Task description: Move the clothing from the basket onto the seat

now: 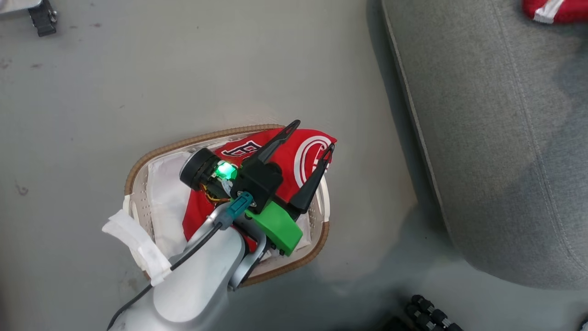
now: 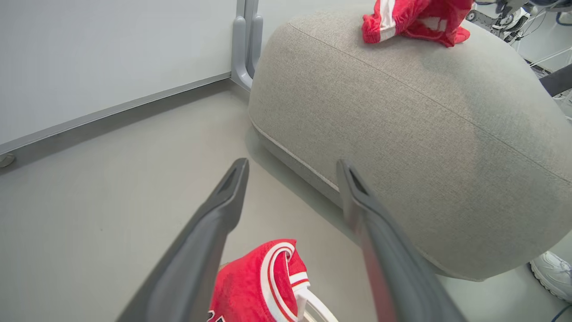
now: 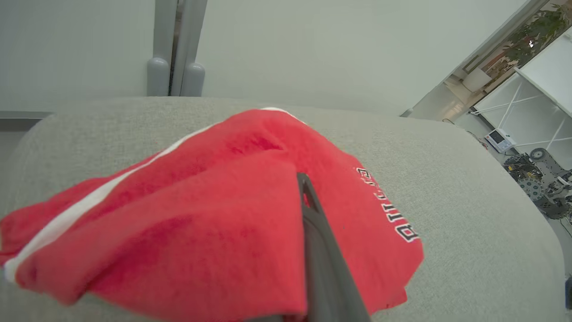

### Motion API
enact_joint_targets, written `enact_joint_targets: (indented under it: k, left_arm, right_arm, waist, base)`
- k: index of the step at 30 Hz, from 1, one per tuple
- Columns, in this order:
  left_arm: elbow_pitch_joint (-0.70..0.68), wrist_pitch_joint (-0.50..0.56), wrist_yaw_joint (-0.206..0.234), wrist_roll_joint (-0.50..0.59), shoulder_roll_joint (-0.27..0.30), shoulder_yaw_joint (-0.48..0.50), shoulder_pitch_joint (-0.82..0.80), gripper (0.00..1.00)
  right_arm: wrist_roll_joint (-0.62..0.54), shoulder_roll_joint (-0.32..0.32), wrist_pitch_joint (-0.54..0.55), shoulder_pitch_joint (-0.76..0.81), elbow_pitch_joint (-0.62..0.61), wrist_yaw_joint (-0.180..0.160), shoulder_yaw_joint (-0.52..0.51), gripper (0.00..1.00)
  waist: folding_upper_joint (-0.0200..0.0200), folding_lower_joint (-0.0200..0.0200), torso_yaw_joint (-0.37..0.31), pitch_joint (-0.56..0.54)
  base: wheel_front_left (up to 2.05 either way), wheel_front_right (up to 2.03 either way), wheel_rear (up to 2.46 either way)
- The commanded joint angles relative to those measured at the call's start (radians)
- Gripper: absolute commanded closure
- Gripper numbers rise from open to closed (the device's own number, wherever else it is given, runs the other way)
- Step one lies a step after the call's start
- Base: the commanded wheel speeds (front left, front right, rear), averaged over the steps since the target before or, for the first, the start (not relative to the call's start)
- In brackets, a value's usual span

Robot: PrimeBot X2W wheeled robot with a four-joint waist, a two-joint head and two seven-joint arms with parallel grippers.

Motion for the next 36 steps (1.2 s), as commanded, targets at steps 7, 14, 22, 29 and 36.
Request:
enact_joint_targets:
  k: [7,14,22,29,36]
  left_arm:
    - [0.012,-0.012,0.012,-0.014,0.005,0.006,0.007,0.00]
    - [0.046,-0.046,0.018,-0.049,0.001,0.029,0.033,0.00]
    - [0.109,-0.089,0.013,-0.102,-0.025,0.069,0.082,0.00]
    - [0.139,-0.100,0.017,-0.130,-0.043,0.141,0.145,0.00]
    - [0.099,-0.100,0.036,-0.115,-0.056,0.263,0.252,0.00]
  right_arm:
    - [-0.047,0.034,-0.010,0.045,0.036,-0.001,0.003,0.00]
    - [0.015,0.065,-0.010,0.145,-0.017,-0.001,0.082,0.00]
    - [0.113,0.063,-0.010,0.323,-0.094,-0.001,0.232,0.00]
    - [0.203,0.054,-0.010,0.361,-0.156,-0.001,0.327,0.00]
    - [0.278,0.086,-0.010,0.404,-0.228,-0.001,0.383,0.00]
  waist:
    - [0.0000,-0.0002,-0.006,-0.010]
    - [0.0000,-0.0002,-0.019,-0.082]
    - [0.0000,-0.0002,-0.003,-0.243]
    - [0.0000,-0.0002,0.047,-0.379]
    - [0.0000,-0.0002,0.120,-0.492]
  base:
    - [0.00,0.00,0.00]
    - [0.00,0.00,0.00]
    - [0.00,0.00,0.00]
    - [0.00,0.00,0.00]
    - [0.00,0.00,0.00]
